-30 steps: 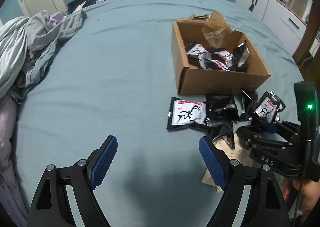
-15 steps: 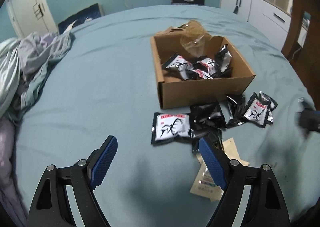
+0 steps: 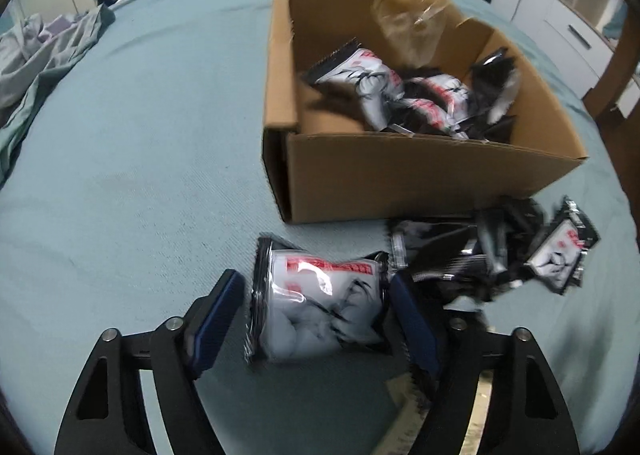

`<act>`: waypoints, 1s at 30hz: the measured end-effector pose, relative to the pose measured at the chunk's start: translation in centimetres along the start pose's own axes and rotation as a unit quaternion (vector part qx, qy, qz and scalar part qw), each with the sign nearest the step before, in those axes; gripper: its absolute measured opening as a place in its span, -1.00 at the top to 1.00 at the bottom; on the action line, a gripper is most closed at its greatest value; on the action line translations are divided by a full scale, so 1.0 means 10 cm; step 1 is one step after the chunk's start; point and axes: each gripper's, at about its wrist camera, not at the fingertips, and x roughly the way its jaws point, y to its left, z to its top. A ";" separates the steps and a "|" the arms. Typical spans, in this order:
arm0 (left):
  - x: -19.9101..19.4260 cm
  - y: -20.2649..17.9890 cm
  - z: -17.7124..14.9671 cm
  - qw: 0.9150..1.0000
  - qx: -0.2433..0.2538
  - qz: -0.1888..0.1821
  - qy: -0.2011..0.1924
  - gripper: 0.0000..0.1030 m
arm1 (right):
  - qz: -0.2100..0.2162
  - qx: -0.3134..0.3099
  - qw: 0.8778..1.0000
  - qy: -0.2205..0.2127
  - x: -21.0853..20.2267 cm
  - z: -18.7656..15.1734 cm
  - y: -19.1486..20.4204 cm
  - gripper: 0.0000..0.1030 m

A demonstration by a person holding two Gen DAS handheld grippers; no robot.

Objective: Organize snacks

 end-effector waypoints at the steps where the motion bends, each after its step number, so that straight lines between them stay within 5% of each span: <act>1: -0.02 0.00 0.00 1.000 0.005 0.001 -0.017 -0.41 | -0.003 0.002 1.000 0.005 0.03 0.01 -0.02 0.17; 6: -0.09 0.01 -0.03 0.999 0.016 -0.034 -0.038 0.44 | -0.001 0.010 1.000 0.013 0.15 0.08 -0.02 0.17; 16: -0.57 0.07 -0.12 0.998 0.015 -0.023 -0.061 0.55 | -0.002 0.008 1.000 0.002 0.15 0.07 0.03 0.17; 22: -1.24 0.17 0.05 0.989 -0.012 -0.020 -0.144 0.55 | 0.006 0.009 1.000 -0.008 0.07 0.06 0.03 0.17; 26: -1.60 0.18 0.21 0.975 -0.010 -0.030 -0.220 0.55 | 0.010 0.009 1.000 -0.011 0.04 0.06 0.02 0.17; 30: -1.54 0.11 0.43 0.972 -0.016 -0.045 -0.229 0.55 | 0.012 0.010 1.000 -0.010 0.04 0.07 0.01 0.17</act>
